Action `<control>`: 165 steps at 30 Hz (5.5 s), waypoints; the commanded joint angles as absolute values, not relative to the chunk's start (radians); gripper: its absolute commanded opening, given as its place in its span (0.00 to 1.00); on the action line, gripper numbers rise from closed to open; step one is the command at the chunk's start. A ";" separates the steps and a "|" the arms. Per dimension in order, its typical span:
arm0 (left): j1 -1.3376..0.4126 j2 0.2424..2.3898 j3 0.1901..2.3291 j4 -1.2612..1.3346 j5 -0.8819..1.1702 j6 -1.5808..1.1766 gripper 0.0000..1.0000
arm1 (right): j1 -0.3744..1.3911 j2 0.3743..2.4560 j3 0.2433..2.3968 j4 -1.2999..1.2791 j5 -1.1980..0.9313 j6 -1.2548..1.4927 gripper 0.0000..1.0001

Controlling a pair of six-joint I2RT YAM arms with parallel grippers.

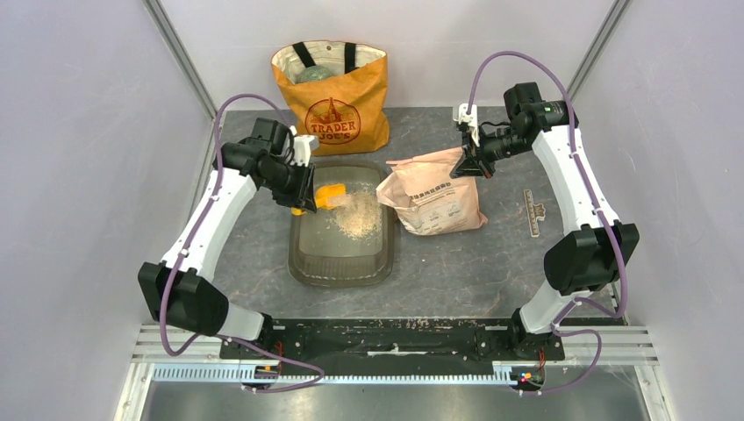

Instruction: Fill the litter box with clean litter

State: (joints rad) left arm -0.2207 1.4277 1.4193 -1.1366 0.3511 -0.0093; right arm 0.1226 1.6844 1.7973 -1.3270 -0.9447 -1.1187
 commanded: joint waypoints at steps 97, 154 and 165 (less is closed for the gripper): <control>-0.395 1.766 1.496 -0.587 0.766 -0.547 0.44 | 0.140 1.590 1.825 -1.335 -1.052 -1.225 0.00; -0.351 1.778 1.417 -0.372 1.176 -0.659 0.02 | 0.148 1.585 1.808 -1.220 -1.054 -1.140 0.00; -0.198 1.719 1.418 -0.679 1.210 -0.412 0.02 | 0.148 1.589 1.825 -1.221 -1.062 -1.135 0.00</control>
